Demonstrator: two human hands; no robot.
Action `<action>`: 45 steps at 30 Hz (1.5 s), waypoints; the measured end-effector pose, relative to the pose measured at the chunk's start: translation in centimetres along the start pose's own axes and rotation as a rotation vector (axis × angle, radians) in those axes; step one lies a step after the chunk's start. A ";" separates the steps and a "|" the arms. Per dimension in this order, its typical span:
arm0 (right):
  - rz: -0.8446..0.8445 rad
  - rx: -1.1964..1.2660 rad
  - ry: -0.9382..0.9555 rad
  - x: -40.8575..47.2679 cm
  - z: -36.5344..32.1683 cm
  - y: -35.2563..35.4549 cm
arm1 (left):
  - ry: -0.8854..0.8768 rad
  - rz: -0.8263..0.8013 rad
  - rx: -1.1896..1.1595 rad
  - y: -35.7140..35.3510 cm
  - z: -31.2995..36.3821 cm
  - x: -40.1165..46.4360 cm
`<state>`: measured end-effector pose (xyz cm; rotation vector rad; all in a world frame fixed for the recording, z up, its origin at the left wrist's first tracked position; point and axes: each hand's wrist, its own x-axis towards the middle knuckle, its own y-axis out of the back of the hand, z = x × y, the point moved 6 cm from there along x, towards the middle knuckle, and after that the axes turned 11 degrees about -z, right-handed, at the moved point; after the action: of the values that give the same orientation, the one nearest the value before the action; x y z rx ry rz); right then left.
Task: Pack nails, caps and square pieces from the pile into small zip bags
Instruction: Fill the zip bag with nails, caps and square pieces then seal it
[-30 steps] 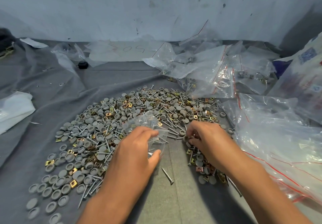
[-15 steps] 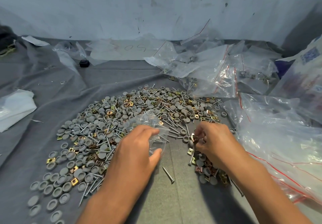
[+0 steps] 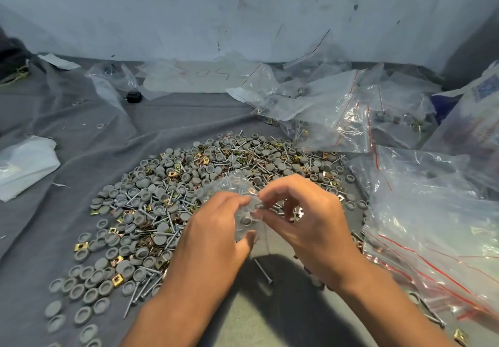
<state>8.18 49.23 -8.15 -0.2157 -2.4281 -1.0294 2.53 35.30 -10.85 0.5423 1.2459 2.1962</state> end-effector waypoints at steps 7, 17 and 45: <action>0.008 -0.145 0.038 0.0 -0.5 -1.0 | -0.006 0.017 -0.025 0.3 0.2 -0.1; -0.450 -0.371 -0.577 -1.6 7.2 -0.2 | -0.146 0.363 0.000 3.5 1.6 -1.4; 0.055 -0.419 0.187 -0.1 -1.8 -2.1 | -0.043 0.093 -0.045 1.5 0.8 -0.2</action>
<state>8.30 46.46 -8.45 -0.3089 -2.0099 -1.4553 2.76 35.12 -9.18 0.6383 1.1681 2.2712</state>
